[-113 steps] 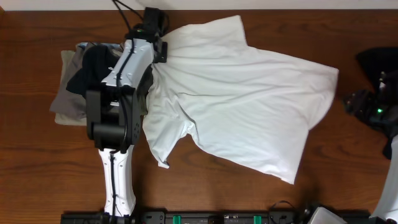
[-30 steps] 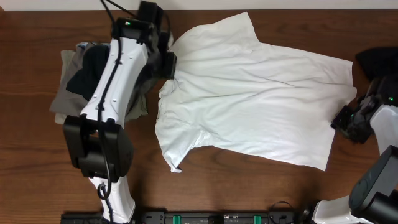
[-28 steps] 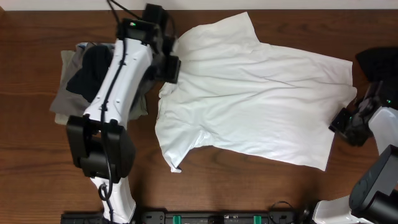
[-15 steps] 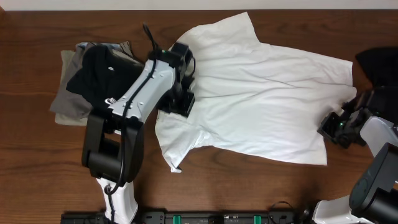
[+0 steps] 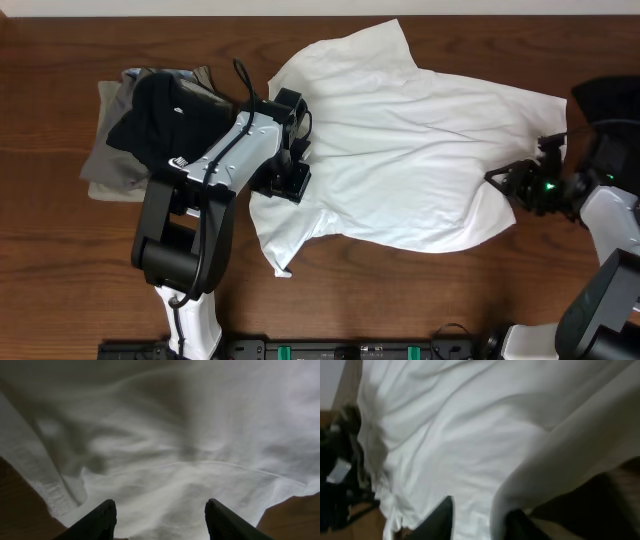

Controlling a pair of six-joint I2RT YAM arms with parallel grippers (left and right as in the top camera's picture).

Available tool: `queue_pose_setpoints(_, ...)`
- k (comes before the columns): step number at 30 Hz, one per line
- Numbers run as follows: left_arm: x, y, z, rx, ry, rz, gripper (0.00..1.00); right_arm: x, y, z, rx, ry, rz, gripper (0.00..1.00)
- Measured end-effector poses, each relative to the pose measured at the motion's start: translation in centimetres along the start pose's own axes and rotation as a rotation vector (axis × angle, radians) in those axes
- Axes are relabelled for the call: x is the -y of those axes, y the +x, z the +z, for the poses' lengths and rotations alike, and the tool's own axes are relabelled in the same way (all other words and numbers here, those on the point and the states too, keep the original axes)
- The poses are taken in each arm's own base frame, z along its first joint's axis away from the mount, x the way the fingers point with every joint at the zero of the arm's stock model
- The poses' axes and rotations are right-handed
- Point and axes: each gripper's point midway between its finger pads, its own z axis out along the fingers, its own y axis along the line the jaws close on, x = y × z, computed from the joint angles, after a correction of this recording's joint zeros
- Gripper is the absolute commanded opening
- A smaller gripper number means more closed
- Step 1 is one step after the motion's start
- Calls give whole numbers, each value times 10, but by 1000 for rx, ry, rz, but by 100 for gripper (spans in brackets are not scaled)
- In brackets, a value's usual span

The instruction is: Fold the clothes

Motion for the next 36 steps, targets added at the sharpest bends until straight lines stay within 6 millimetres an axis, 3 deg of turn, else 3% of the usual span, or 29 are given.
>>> queue_pose_setpoints(3,0,0,0,0,0,0,59,11,6,-1,-18,54,18,43)
queue_pose_setpoints(11,0,-2,0,8,0,1,59,83,6,-35,41,320,231,43)
queue_pose_setpoints(16,0,-4,0,14,0,2,59,105,-4,-43,114,413,283,34)
queue_pose_setpoints(21,0,-4,0,15,0,2,59,111,-16,-35,189,400,284,36)
queue_pose_setpoints(25,0,-4,0,15,0,1,59,108,-13,-16,196,344,286,47)
queue_pose_setpoints(30,0,-4,0,14,0,2,59,96,-14,-3,204,264,259,47)
queue_pose_setpoints(36,0,-4,0,15,0,2,59,84,-31,-2,257,210,210,46)
